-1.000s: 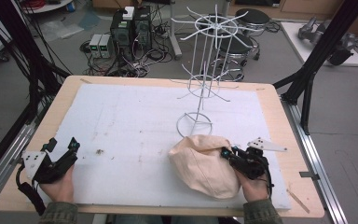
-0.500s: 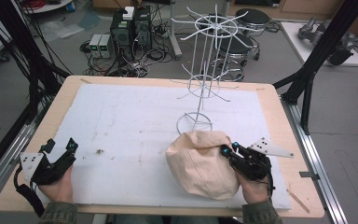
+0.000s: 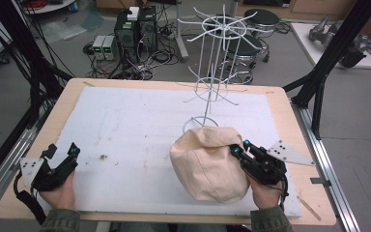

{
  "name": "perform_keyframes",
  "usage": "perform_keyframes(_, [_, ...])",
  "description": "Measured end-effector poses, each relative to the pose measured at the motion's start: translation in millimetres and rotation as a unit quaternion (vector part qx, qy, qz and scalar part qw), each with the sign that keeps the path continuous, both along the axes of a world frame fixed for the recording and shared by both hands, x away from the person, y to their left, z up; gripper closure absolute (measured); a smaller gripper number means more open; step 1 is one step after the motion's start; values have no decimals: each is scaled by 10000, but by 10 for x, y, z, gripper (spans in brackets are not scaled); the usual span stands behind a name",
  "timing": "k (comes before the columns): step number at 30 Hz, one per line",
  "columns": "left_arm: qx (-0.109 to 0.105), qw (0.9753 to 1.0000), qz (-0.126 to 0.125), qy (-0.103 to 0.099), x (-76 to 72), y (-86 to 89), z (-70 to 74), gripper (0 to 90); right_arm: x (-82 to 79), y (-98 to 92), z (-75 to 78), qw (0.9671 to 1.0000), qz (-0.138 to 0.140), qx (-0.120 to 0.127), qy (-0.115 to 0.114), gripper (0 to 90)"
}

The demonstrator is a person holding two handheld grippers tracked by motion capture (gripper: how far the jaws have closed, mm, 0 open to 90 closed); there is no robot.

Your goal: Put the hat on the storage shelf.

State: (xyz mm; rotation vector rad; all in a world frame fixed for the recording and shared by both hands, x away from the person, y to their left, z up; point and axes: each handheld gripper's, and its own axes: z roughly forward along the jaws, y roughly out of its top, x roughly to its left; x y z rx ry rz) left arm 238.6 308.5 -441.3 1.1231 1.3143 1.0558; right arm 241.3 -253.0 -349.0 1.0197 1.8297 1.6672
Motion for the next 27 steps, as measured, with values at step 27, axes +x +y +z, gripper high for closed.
perform_keyframes(27, [-47, 10000, 46, -2, -15, 19, -7, 298, 50, 126, 813, 9924, 135, 335, -1176, 746])
